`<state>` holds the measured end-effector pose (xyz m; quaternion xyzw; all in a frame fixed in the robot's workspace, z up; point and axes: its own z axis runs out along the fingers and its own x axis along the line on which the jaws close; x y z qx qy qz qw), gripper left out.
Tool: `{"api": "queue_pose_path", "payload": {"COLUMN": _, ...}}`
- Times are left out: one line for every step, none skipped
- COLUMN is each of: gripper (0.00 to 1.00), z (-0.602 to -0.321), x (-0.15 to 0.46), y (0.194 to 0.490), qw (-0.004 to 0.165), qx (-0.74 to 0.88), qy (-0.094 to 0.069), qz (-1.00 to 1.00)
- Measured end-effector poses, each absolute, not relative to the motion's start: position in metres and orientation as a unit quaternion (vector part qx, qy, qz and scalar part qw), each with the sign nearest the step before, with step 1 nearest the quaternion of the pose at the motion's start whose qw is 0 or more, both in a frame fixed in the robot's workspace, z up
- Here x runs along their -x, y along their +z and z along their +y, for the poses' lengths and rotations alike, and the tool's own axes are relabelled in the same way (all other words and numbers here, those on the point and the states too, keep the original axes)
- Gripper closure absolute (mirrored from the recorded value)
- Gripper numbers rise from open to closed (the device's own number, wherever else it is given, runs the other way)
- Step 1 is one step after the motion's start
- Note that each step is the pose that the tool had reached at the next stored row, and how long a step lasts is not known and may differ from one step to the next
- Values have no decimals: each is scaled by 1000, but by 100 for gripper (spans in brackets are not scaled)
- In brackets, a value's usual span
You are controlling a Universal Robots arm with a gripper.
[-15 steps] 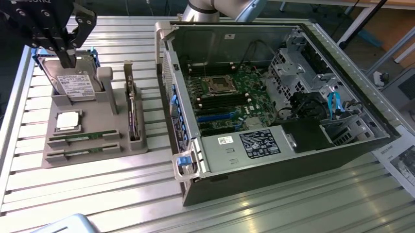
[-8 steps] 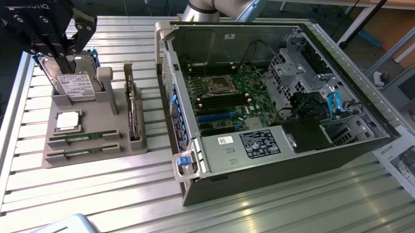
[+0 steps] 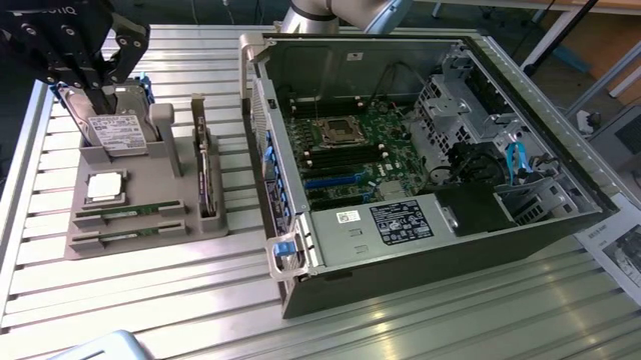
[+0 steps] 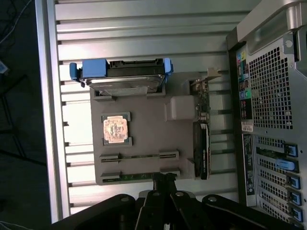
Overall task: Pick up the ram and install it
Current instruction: 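Reach for the ram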
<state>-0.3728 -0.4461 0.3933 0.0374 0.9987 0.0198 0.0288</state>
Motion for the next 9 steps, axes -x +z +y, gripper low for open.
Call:
{"api": "queue_pose_path", "payload": {"gripper": 90, "z": -446, "x": 373, "y": 393, "qw": 29, "qx": -37, "qy": 20, "qz": 999}}
{"api": "queue_pose_path", "payload": {"gripper": 90, "z": -447, "x": 373, "y": 393, "qw": 29, "qx": -37, "qy": 20, "qz": 999}}
{"api": "queue_pose_path", "payload": {"gripper": 90, "z": -447, "x": 373, "y": 393, "qw": 29, "qx": -37, "qy": 20, "qz": 999}}
{"api": "queue_pose_path", "payload": {"gripper": 90, "z": -448, "x": 373, "y": 392, "qw": 29, "qx": -37, "qy": 20, "qz": 999}}
{"api": "queue_pose_path", "payload": {"gripper": 90, "z": -448, "x": 373, "y": 392, "qw": 29, "qx": -37, "qy": 20, "qz": 999}}
{"api": "queue_pose_path", "payload": {"gripper": 90, "z": -449, "x": 373, "y": 391, "qw": 29, "qx": -37, "qy": 20, "qz": 999}}
{"api": "queue_pose_path", "payload": {"gripper": 90, "z": -450, "x": 373, "y": 390, "qw": 29, "qx": -37, "qy": 20, "qz": 999}}
{"api": "queue_pose_path", "payload": {"gripper": 90, "z": -450, "x": 373, "y": 390, "qw": 28, "qx": -37, "qy": 20, "qz": 999}}
{"api": "queue_pose_path", "payload": {"gripper": 90, "z": -451, "x": 373, "y": 389, "qw": 28, "qx": -37, "qy": 20, "qz": 999}}
